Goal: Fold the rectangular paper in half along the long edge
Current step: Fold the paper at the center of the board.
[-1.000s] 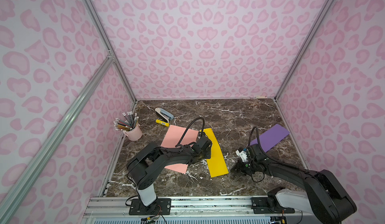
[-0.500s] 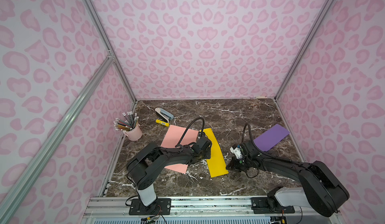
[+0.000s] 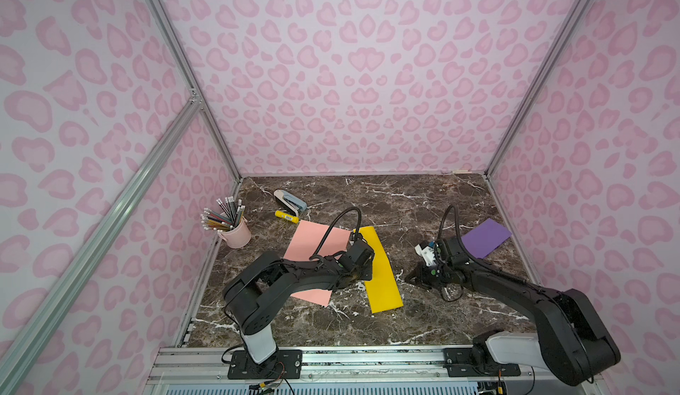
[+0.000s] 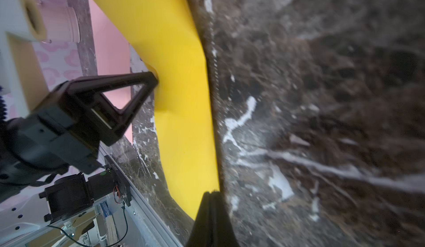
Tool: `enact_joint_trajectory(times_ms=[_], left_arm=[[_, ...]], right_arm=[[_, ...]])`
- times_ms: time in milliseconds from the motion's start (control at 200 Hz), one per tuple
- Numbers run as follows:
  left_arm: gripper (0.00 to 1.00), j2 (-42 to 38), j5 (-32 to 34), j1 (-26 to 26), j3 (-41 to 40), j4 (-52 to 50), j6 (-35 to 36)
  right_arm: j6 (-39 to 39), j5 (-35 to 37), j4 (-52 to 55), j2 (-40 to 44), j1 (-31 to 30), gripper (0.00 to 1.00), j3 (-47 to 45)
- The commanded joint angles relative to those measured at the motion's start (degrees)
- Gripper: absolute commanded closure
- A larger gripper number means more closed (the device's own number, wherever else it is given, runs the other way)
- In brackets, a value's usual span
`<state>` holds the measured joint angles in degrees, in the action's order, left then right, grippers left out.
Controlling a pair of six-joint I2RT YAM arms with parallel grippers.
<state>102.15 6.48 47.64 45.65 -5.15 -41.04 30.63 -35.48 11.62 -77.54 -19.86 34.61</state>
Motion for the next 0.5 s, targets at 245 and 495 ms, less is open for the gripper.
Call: enact_joint_trajectory(times_ms=[245,495], left_arm=[[0.96,2.29,-0.86,0.63,0.58,-4.96,-0.32],[0.96,1.91,-0.68,0.70,1.22,-5.67,0.11]], right_arm=[[1.74,-3.28,-9.07,-20.90,-3.58,1.00,18.17],[1.75,-2.47,-12.47,-29.75,-1.02,1.00,19.10]])
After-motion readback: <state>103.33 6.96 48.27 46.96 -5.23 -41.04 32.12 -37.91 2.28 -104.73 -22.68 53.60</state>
